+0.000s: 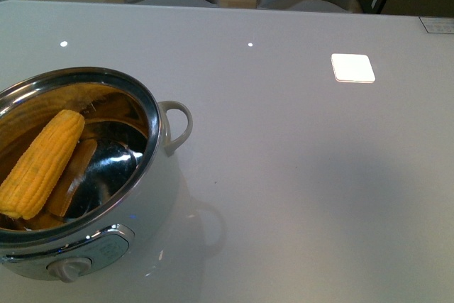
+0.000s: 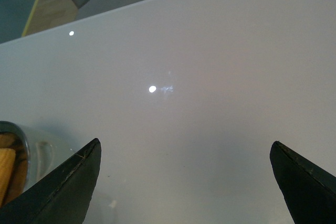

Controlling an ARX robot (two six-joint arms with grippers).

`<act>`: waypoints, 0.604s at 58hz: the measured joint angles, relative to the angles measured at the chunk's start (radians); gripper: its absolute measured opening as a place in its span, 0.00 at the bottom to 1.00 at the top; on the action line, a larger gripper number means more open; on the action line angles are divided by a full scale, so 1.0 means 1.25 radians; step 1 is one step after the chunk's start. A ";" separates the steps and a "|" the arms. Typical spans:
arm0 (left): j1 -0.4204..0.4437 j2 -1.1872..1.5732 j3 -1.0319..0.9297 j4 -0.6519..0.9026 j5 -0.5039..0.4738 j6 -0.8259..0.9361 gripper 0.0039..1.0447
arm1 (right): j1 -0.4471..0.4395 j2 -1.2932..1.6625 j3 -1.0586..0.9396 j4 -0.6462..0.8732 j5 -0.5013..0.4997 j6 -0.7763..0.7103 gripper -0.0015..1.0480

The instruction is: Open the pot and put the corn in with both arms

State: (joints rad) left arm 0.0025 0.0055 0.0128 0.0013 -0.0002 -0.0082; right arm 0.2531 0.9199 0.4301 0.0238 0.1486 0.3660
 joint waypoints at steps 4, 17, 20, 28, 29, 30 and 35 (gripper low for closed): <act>0.000 0.000 0.000 0.000 0.000 0.000 0.94 | -0.001 -0.023 -0.001 -0.015 0.016 -0.029 0.91; 0.000 0.000 0.000 0.000 0.000 0.000 0.94 | -0.016 -0.127 -0.033 -0.066 0.050 -0.125 0.91; 0.000 0.000 0.000 0.000 0.000 0.000 0.94 | -0.017 -0.157 -0.049 -0.080 0.056 -0.135 0.91; 0.000 0.000 0.000 0.000 0.000 0.000 0.94 | -0.010 -0.227 -0.082 -0.118 0.072 -0.138 0.91; 0.000 0.000 0.000 0.000 0.000 0.000 0.94 | -0.007 -0.240 -0.088 -0.125 0.077 -0.138 0.91; 0.000 0.000 0.000 0.000 0.000 0.000 0.94 | -0.005 -0.247 -0.091 -0.129 0.079 -0.138 0.91; 0.000 0.000 0.000 0.000 0.000 0.000 0.94 | 0.010 -0.310 -0.120 -0.159 0.107 -0.136 0.91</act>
State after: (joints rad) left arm 0.0025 0.0055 0.0128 0.0013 -0.0002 -0.0082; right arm 0.2661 0.5327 0.2806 -0.1745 0.2825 0.1959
